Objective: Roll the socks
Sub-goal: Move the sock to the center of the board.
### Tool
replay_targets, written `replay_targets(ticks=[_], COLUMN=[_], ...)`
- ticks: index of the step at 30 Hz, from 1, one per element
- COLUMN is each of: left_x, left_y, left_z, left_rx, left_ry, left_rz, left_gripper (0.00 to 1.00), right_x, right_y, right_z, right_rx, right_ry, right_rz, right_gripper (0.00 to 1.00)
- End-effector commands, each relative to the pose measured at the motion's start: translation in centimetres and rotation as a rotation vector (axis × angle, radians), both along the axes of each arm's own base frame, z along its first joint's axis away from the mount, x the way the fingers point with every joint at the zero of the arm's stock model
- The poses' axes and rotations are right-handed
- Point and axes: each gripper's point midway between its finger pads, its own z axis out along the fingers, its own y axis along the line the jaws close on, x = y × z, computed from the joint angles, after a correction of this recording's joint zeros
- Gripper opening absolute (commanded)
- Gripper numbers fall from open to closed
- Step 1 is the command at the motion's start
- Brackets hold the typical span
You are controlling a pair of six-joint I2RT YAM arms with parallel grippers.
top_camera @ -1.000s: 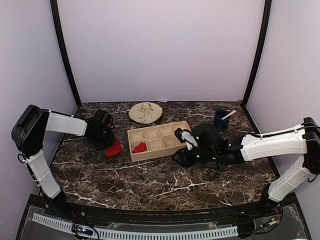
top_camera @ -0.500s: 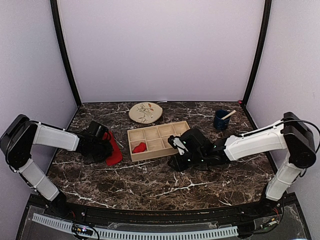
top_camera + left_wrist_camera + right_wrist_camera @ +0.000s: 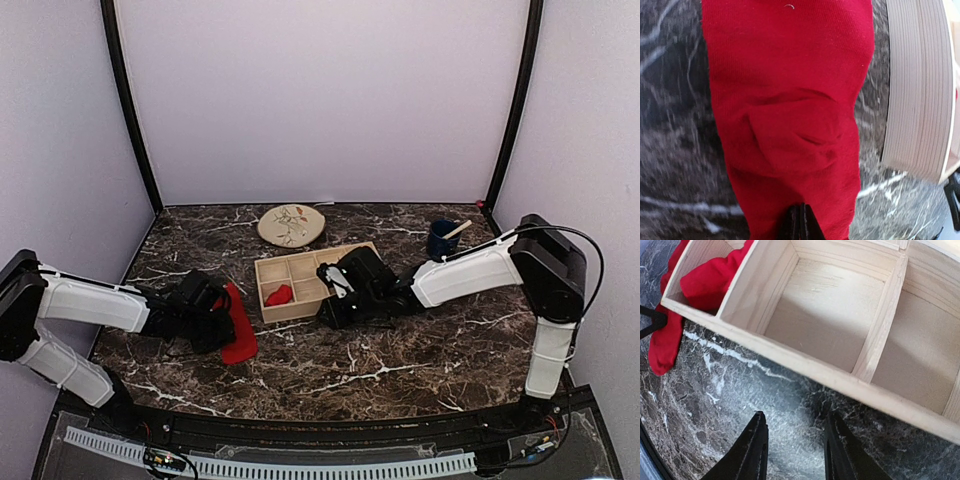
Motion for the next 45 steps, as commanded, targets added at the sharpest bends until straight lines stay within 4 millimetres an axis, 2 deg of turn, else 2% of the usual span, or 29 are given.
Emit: replay_targets(ticks=[1, 3, 5, 12, 17, 24, 28, 34, 36, 45], left_x=[-5.6, -6.0, -6.6, -8.4, -9.9, -11.6, -12.7, -13.6, -13.7, -12.7], left_y=[2.0, 1.3, 0.3, -3.1, -4.9, -6.3, -8.4, -13.3, -14.4, -16.6], left_z=[-3.0, -2.8, -2.6, -2.5, -2.1, -1.4, -1.6, -0.8, -0.6, 0.7], left_rx=[0.088, 0.084, 0.081, 0.108, 0.139, 0.109, 0.049, -0.033, -0.043, 0.017], left_ry=[0.183, 0.18, 0.179, 0.2, 0.204, 0.232, 0.239, 0.18, 0.167, 0.086], left_rz=[-0.02, -0.045, -0.079, -0.24, -0.358, -0.495, -0.626, -0.881, -0.938, -1.147], left_gripper=[0.03, 0.03, 0.03, 0.03, 0.01, 0.0, 0.0, 0.0, 0.0, 0.0], right_x=[1.7, 1.9, 2.7, 3.8, 4.5, 4.9, 4.7, 3.9, 3.1, 1.7], right_y=[1.5, 1.4, 2.3, 2.7, 3.1, 3.6, 3.3, 1.5, -0.1, -6.0], right_z=[0.7, 0.0, 0.9, 0.5, 0.4, 0.4, 0.2, 0.6, 0.2, 1.3], right_rx=[0.052, 0.04, 0.067, 0.075, 0.078, 0.083, 0.076, 0.07, 0.053, 0.001], right_ry=[-0.025, -0.017, -0.03, -0.041, -0.051, -0.055, -0.05, -0.06, -0.056, -0.093], right_rz=[0.022, 0.024, 0.028, 0.031, 0.034, 0.038, 0.039, 0.008, -0.016, -0.162], right_gripper=[0.36, 0.36, 0.36, 0.36, 0.36, 0.36, 0.36, 0.36, 0.36, 0.36])
